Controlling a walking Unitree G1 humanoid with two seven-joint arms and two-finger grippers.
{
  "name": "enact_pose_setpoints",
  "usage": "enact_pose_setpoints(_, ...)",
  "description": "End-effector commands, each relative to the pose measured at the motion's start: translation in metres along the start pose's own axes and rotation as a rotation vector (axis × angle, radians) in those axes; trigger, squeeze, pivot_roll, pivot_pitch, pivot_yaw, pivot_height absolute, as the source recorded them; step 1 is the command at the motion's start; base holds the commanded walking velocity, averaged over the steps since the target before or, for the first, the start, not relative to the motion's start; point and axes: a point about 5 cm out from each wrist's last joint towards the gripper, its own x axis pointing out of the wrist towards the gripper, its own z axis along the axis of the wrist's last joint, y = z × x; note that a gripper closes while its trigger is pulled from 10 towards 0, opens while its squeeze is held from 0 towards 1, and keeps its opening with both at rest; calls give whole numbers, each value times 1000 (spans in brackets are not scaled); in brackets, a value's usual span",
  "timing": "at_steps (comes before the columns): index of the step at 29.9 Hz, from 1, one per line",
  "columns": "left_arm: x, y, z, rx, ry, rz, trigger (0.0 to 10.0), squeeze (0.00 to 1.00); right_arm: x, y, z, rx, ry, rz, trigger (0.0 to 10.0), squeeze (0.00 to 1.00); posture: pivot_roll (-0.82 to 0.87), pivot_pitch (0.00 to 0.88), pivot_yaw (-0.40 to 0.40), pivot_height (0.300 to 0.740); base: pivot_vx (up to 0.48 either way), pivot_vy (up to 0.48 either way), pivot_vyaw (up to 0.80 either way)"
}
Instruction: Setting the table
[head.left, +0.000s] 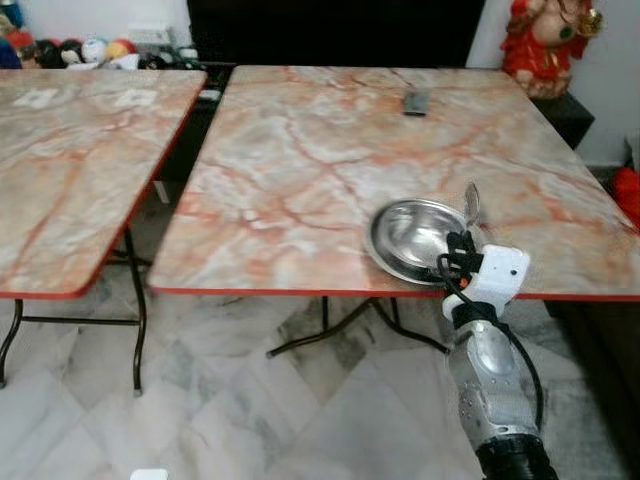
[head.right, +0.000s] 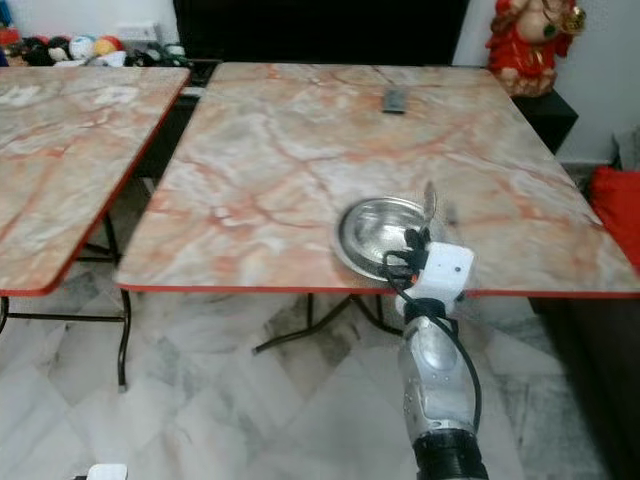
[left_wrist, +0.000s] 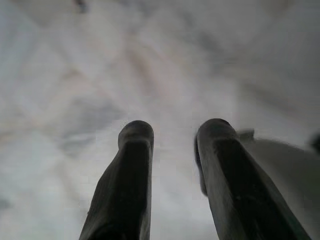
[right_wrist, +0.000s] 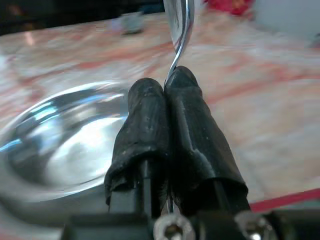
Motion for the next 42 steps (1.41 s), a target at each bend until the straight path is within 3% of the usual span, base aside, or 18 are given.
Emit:
enact_pose_setpoints(1, -2, 8, -7, -1, 35, 20, 10000, 0, 3, 5, 4, 15, -13, 7, 10000, 0, -14, 133, -22, 740, 0, 0, 0)
enact_pose_setpoints(12, -1, 3, -5, -28, 36, -7, 10000, 0, 4, -3, 6, 10, -18, -42, 10000, 0, -20, 115, -17, 740, 0, 0, 0)
enact_pose_setpoints(19, 0, 5, -5, -47, 43, -2, 10000, 0, 4, -1, 4, 11, -15, -41, 10000, 0, -16, 113, -15, 740, 0, 0, 0)
enact_pose_setpoints(28, -1, 6, -6, -46, 48, -1, 10000, 0, 4, 2, 4, 16, -13, -37, 10000, 0, -13, 123, -16, 740, 0, 427, 0)
enact_pose_setpoints(42, -2, 5, -7, -41, 45, -7, 10000, 0, 4, 2, 3, 19, -9, -42, 10000, 0, -8, 128, -17, 740, 0, 0, 0)
